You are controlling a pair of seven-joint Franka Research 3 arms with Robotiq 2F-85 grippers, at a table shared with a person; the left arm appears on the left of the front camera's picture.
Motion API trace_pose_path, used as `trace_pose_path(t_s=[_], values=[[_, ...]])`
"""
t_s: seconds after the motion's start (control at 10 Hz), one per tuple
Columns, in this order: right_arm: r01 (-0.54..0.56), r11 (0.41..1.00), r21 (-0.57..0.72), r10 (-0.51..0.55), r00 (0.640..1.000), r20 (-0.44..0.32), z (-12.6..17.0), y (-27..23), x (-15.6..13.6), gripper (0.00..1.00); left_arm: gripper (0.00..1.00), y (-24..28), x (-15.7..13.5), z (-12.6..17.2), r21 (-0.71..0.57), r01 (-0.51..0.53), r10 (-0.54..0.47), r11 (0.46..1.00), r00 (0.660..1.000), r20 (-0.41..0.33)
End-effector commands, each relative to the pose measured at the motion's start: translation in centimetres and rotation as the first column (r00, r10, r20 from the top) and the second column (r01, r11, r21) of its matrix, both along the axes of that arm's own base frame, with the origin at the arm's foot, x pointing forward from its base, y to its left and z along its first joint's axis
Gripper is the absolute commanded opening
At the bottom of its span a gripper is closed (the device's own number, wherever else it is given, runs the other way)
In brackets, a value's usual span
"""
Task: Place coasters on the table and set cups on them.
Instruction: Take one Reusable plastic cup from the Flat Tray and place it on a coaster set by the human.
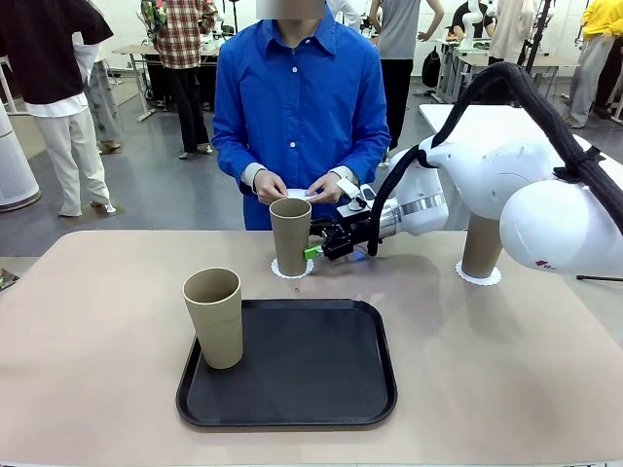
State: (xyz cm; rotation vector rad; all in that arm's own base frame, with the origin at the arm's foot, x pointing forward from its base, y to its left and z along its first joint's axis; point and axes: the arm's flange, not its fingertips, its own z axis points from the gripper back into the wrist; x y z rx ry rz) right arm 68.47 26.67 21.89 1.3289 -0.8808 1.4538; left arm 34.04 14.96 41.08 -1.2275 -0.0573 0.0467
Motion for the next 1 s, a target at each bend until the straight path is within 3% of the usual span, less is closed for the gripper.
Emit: trace_pose_path(t_s=[0.0,0.5,0.9], values=[[-0.011,1.0,-0.02,0.011,1.0,-0.007,1.0,-0.5,0.1,1.0,1.0,0.1,-0.1,0.2,-0.011,0.001,-0.001,1.0,1.0,0.008],[0.02,0.998,-0.062,-0.02,1.0,0.006,2.4,-2.5,0.1,1.0,1.0,0.1,-0.1,0.2,-0.011,0.001,-0.001,1.0,1.0,0.008],[0.088,0.956,-0.279,-0.08,0.996,0.04,6.1,-4.4,-2.0,1.0,1.0,0.1,-0.1,0.2,-0.011,0.001,-0.001,1.0,1.0,0.008]])
